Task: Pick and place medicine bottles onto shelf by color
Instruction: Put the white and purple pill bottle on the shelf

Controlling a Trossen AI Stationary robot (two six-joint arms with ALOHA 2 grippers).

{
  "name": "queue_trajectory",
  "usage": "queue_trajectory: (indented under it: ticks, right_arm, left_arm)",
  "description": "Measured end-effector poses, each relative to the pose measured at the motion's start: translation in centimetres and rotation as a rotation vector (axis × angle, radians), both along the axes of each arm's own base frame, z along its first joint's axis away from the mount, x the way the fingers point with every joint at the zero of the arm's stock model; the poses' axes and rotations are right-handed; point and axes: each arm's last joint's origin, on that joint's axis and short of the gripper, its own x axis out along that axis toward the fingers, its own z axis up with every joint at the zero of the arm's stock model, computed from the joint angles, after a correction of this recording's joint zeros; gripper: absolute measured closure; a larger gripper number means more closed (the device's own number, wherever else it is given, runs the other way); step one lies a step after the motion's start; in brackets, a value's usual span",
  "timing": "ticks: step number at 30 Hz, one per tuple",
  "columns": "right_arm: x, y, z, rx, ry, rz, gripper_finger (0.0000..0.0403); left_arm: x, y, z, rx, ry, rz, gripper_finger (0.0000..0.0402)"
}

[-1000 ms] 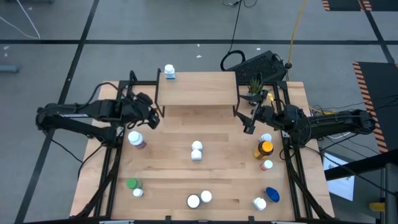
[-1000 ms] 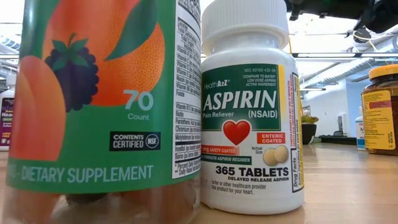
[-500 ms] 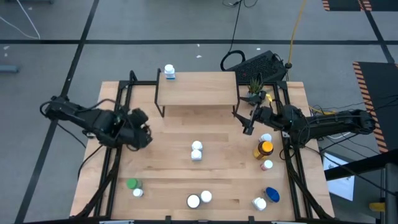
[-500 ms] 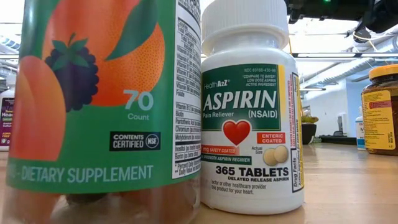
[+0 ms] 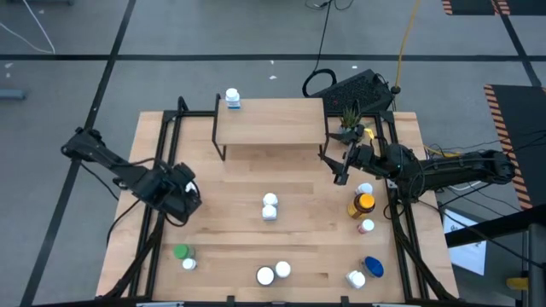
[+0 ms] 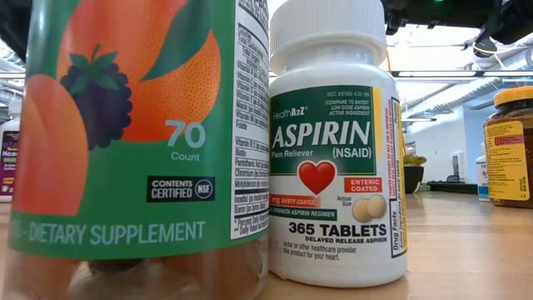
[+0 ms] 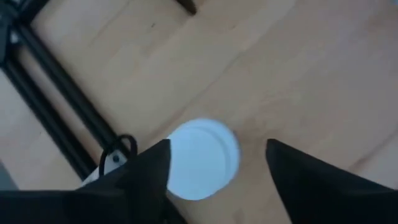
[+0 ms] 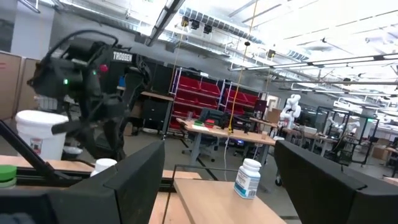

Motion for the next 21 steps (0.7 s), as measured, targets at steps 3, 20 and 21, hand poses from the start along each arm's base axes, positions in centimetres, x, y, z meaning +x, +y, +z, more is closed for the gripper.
queue_trajectory:
  ticks: [3, 20, 21]
  right_arm:
    - [0.0, 0.0, 0.0, -0.001, 0.000, -0.001, 0.0103]
    - [0.0, 0.0, 0.0, -0.011, 0.003, -0.004, 0.0103]
    - [0.0, 0.0, 0.0, -0.013, 0.003, -0.004, 0.0103]
  left_arm:
    - [-0.4, 0.1, -1.6, -0.020, 0.062, 0.030, 0.0083]
    - [-0.4, 0.1, -3.6, -0.028, 0.041, 0.105, 0.0142]
    - [-0.3, 0.1, -3.6, -0.024, 0.032, 0.104, 0.0155]
